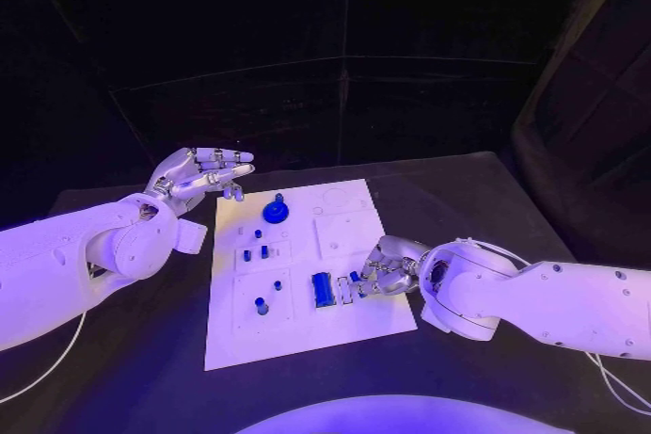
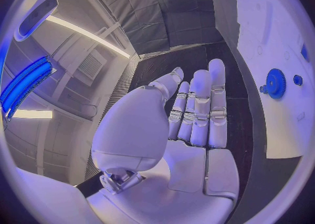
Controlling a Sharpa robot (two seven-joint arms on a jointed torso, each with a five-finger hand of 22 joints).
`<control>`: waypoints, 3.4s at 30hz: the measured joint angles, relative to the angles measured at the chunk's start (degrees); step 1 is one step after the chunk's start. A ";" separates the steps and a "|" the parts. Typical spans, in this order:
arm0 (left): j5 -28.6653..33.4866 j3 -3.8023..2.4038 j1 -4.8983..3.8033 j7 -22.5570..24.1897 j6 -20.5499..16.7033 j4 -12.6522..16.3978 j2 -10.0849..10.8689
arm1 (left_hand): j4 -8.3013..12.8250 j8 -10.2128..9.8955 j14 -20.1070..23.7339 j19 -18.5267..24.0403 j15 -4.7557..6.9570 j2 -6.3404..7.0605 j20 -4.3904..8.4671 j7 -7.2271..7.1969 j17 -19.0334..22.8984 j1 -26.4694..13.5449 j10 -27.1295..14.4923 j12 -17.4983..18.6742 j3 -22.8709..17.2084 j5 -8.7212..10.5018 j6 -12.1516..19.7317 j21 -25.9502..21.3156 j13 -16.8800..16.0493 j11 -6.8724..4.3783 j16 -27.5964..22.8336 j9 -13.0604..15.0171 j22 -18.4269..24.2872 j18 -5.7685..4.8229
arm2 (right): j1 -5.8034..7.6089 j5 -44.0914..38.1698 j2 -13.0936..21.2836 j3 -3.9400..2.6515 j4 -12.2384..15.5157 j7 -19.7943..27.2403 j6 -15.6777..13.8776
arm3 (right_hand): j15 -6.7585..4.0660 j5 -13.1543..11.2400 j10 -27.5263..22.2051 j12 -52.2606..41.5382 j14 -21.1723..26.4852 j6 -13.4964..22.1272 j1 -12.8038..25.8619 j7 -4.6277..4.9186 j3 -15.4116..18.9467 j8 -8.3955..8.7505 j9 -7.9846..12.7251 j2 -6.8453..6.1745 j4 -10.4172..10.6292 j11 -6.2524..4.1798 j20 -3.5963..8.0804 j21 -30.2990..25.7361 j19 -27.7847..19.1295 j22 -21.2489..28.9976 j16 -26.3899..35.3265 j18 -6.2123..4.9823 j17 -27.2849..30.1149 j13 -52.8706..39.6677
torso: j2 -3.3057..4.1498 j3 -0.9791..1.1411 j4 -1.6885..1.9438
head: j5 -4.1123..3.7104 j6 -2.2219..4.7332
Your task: Assemble the parts on the task board
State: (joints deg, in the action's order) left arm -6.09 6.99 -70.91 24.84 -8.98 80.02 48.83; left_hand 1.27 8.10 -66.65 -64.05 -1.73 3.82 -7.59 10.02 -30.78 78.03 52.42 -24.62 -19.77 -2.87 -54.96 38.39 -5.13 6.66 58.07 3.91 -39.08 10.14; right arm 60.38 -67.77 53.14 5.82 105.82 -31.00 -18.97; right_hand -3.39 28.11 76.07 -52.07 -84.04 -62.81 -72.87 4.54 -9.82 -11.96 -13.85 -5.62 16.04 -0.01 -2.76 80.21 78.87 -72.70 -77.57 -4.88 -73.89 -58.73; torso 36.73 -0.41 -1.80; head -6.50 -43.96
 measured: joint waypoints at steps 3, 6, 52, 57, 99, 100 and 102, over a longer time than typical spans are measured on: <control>0.00 0.00 0.00 -0.01 0.03 0.04 0.00 | 0.00 0.00 0.00 0.00 0.00 0.00 0.00 0.00 0.00 0.00 0.00 0.00 0.00 0.00 0.00 0.00 0.00 0.00 0.00 0.00 0.00 0.00 | 0.00 0.10 -0.78 0.00 -0.47 -0.35 0.71 | 0.00 0.00 0.20 -0.46 0.00 -0.23 0.13 -0.23 0.16 0.00 -0.13 0.13 -0.16 -0.20 0.21 0.27 0.21 -0.38 -0.30 0.00 -0.34 -0.29 | 0.00 0.02 -0.03 | 0.18 -0.07; 0.00 0.00 0.00 -0.02 0.04 0.11 0.01 | 0.00 0.00 0.00 0.00 0.00 0.00 0.00 0.00 0.00 0.00 0.00 0.00 0.00 0.00 0.00 0.00 0.00 0.00 0.00 0.00 0.00 -0.01 | -0.01 0.12 -1.37 0.00 -0.75 -0.60 1.37 | 0.00 0.00 0.20 -0.55 0.00 -0.34 0.44 -0.29 0.47 0.00 -0.30 0.44 -0.17 -0.20 0.21 0.27 0.21 -0.49 -0.36 0.00 -0.50 -0.36 | 0.00 0.03 -0.06 | 0.35 -0.20; 0.00 -0.01 -0.02 -0.10 0.14 0.64 0.54 | 0.00 0.00 -0.01 0.00 -0.01 0.00 0.00 0.00 -0.02 0.00 0.00 0.00 0.00 0.00 0.00 0.00 -0.02 0.00 0.00 0.00 -0.02 0.00 | -0.05 -3.56 -4.41 -0.01 -3.12 -1.60 4.09 | -0.21 -6.23 0.19 -0.51 0.21 -0.70 6.50 -0.33 8.13 0.00 -1.64 1.21 0.35 -0.19 0.20 0.26 0.20 -0.10 -0.34 0.00 0.07 -0.41 | -0.03 0.06 -0.14 | 0.87 -0.46; 0.00 -0.01 -0.02 -0.12 0.14 0.65 0.59 | 0.00 0.00 -0.01 0.00 -0.01 0.00 0.00 0.00 -0.02 0.00 0.00 0.00 0.00 0.00 0.00 0.00 -0.02 0.00 0.00 0.00 -0.02 0.00 | -0.05 -3.80 -4.46 -0.01 -3.16 -1.60 4.08 | -0.20 -8.64 0.19 -0.21 0.21 -0.70 6.77 -0.33 9.52 0.00 -1.89 1.48 0.35 -0.19 0.20 0.26 0.20 0.10 0.05 0.00 0.26 -0.41 | -0.03 0.07 -0.14 | 0.80 -0.43; 0.00 -0.01 -0.02 -0.48 0.16 0.72 0.71 | 0.00 0.00 -0.01 0.00 -0.01 0.00 0.00 0.00 0.09 0.00 -0.20 0.00 0.00 0.00 0.00 0.00 0.03 0.21 0.00 0.00 0.07 0.00 | -0.03 -6.88 -2.87 -0.02 -3.29 0.62 7.77 | -0.20 -14.70 -0.22 1.07 0.21 -0.18 0.39 0.18 13.80 0.70 -3.05 3.38 -2.98 0.22 -0.01 -0.41 -0.01 0.88 0.71 0.00 0.96 0.00 | 0.01 0.04 -0.07 | 0.61 -0.42; 0.00 -0.01 -0.02 -0.49 0.16 0.76 0.71 | 0.00 0.00 -0.01 0.00 -0.01 0.00 0.00 0.00 0.09 0.00 -0.20 0.00 0.00 0.00 0.00 0.00 0.03 0.21 0.00 0.00 0.06 0.00 | -0.04 -7.09 -2.95 -0.02 -3.36 0.52 8.12 | -0.20 -14.81 -0.22 1.12 0.21 -0.18 -0.16 0.18 13.96 0.70 -3.06 3.16 -3.14 0.21 -0.01 -0.41 -0.02 0.88 0.71 0.00 0.97 0.04 | 0.01 0.04 -0.07 | 0.62 -0.47; 0.00 -0.01 -0.02 -0.51 0.18 0.79 0.71 | 0.00 0.00 -0.01 0.00 -0.01 0.00 0.00 0.00 0.09 0.00 -0.20 0.00 0.00 0.00 0.00 0.00 0.02 0.21 0.00 0.00 0.06 -0.01 | -0.04 -7.35 -3.02 -0.03 -3.42 0.40 8.45 | -0.20 -14.98 -0.22 1.13 0.21 -0.18 -0.28 0.18 14.11 0.69 -3.15 3.07 -3.28 0.21 -0.01 -0.41 -0.02 0.88 0.71 0.00 1.02 0.06 | -0.01 0.04 -0.07 | 0.65 -0.50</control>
State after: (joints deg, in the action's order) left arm -6.09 6.98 -70.94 24.33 -8.80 80.81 49.54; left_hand 1.27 8.10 -66.66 -64.05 -1.74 3.82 -7.59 10.02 -30.69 78.03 52.21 -24.62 -19.78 -2.87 -54.96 38.39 -5.11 6.87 58.07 3.91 -39.02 10.14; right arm 60.35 -75.11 50.12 5.80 102.40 -30.60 -10.51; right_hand -3.60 13.13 75.84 -50.94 -83.83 -62.99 -73.15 4.72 4.28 -11.27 -17.00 -2.55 12.76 0.21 -2.77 79.80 78.85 -71.82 -76.85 -4.88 -72.87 -58.66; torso 36.72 -0.37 -1.86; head -5.85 -44.46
